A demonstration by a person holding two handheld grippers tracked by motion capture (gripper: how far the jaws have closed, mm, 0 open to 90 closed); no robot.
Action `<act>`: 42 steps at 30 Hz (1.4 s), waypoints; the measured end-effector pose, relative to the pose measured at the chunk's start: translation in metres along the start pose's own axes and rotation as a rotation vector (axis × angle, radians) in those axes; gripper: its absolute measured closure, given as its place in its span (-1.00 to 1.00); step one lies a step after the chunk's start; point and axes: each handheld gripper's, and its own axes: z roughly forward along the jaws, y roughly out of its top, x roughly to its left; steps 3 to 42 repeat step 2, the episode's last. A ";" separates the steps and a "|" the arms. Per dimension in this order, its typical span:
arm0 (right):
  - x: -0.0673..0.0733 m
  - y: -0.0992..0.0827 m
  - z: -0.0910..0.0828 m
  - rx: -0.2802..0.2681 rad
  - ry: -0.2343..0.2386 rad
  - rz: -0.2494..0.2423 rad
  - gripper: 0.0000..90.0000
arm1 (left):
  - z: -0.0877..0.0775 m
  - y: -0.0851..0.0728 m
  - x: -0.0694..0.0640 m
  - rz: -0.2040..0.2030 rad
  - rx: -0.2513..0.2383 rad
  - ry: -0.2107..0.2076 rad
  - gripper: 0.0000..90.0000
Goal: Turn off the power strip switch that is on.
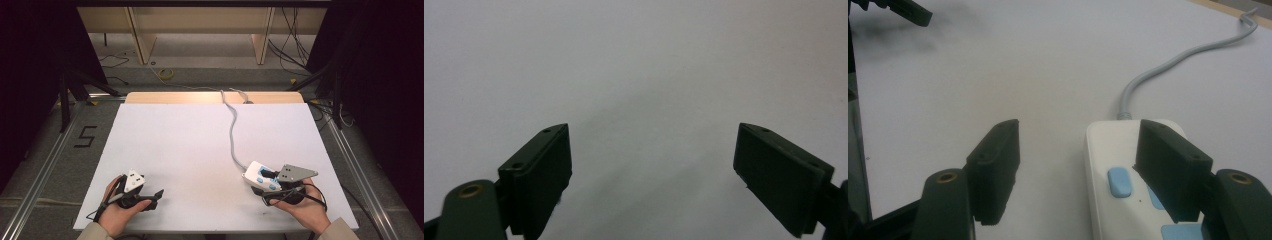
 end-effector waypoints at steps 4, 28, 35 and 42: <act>0.000 0.000 0.000 -0.006 -0.004 0.003 -0.24 | 0.003 0.000 0.002 -0.003 0.003 0.009 -0.66; 0.000 0.000 0.000 -0.006 -0.004 0.003 -0.24 | 0.003 0.000 0.002 -0.003 0.003 0.009 -0.66; 0.000 0.000 0.000 -0.006 -0.004 0.003 -0.24 | 0.003 0.000 0.002 -0.003 0.003 0.009 -0.66; 0.000 0.000 0.000 -0.006 -0.004 0.003 -0.24 | 0.003 0.000 0.002 -0.003 0.003 0.009 -0.66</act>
